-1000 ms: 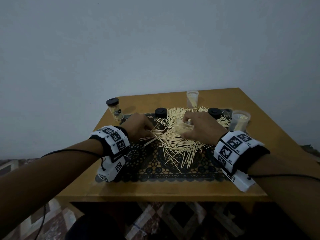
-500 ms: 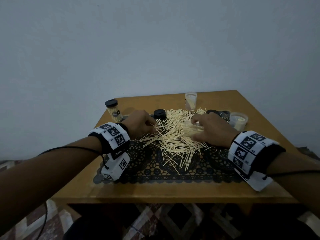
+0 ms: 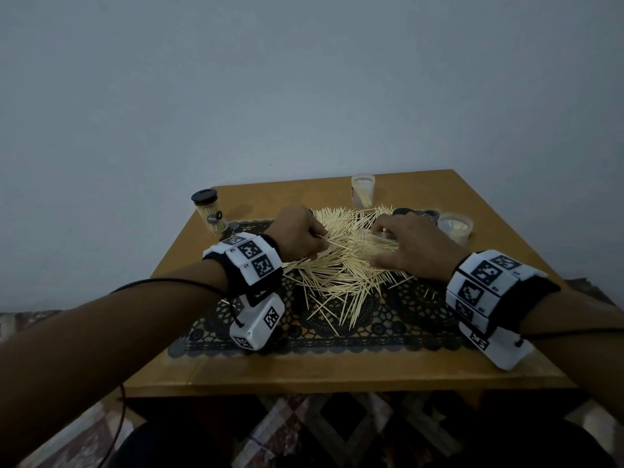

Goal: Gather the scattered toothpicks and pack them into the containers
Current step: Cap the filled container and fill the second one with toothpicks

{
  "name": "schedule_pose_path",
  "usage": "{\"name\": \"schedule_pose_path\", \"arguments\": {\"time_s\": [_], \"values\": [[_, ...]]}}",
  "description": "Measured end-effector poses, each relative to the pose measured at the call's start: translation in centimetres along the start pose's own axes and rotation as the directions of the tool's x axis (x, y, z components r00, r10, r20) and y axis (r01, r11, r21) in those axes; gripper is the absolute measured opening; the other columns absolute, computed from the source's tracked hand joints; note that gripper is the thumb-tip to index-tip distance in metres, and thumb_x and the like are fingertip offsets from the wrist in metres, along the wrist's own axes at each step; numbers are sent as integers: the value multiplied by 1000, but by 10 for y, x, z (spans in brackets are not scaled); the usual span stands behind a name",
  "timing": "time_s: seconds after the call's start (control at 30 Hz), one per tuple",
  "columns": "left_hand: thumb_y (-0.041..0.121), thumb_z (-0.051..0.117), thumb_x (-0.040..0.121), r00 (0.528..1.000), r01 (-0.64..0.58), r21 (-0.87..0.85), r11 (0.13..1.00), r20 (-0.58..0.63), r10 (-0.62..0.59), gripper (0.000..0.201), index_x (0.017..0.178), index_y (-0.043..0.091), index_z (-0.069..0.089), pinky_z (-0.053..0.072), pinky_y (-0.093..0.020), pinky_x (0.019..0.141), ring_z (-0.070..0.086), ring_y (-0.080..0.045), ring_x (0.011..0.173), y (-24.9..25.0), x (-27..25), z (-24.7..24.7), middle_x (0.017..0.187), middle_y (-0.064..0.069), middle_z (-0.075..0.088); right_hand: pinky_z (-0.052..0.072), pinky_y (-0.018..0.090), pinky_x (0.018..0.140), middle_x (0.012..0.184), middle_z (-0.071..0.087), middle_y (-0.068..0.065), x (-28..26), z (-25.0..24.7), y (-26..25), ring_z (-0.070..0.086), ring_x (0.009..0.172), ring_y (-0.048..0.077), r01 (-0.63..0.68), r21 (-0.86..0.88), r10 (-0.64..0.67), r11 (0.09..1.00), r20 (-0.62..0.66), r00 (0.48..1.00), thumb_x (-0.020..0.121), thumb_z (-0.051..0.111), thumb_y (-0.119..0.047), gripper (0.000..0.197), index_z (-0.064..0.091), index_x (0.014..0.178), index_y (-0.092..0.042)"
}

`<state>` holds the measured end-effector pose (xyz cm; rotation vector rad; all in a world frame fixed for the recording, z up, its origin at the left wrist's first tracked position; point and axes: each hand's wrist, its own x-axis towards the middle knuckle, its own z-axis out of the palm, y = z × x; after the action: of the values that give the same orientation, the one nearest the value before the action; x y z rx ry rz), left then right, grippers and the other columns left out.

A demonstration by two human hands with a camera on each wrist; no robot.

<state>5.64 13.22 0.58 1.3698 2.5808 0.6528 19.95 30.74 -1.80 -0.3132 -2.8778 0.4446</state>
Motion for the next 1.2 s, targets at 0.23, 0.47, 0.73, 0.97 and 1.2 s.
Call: {"name": "schedule_pose_path", "arguments": {"time_s": [0.23, 0.47, 0.73, 0.97, 1.2], "values": [[17, 70, 85, 993, 64, 12, 998, -99, -62, 14, 88, 5, 77, 43, -6, 52, 57, 2, 44, 13, 3, 12, 68, -6, 72, 49, 35, 79, 107, 65, 3, -1, 1, -8, 56, 94, 18, 5, -27, -5, 1000, -2, 1000, 77, 75, -49, 49, 58, 113, -21], [14, 68, 85, 994, 54, 85, 995, -105, -45, 13, 84, 4, 76, 57, -29, 69, 69, -13, 62, 20, -3, 12, 69, -7, 72, 50, 37, 78, 104, 65, 5, -1, 8, -25, 58, 96, 24, 1, -115, -5, 993, -37, 999, 79, 69, -55, 53, 55, 113, -16], [18, 70, 87, 998, -49, -13, 999, 35, 50, 15, 93, 7, 77, 40, -5, 48, 58, 4, 46, 13, -11, 4, 60, 7, 65, 50, 36, 79, 107, 64, 3, -1, 2, -13, 56, 96, 19, 11, -83, -11, 996, -6, 1000, 79, 72, -50, 51, 57, 116, -18], [15, 67, 89, 985, -169, 84, 982, 61, 164, 24, 111, 8, 71, 35, 2, 57, 50, 0, 59, 18, -5, 6, 89, -6, 73, 45, 32, 73, 104, 66, 1, 1, 2, -5, 53, 87, 15, 50, -38, -50, 998, 10, 999, 76, 75, -49, 47, 58, 109, -21], [10, 74, 81, 991, -134, 26, 991, 33, 133, 21, 87, 19, 56, 46, -23, 68, 58, -3, 62, 19, 5, 8, 74, 4, 66, 41, 29, 70, 105, 64, 2, 2, 2, -3, 54, 89, 16, 59, -3, -58, 998, 28, 998, 76, 77, -45, 48, 59, 113, -19]]}}
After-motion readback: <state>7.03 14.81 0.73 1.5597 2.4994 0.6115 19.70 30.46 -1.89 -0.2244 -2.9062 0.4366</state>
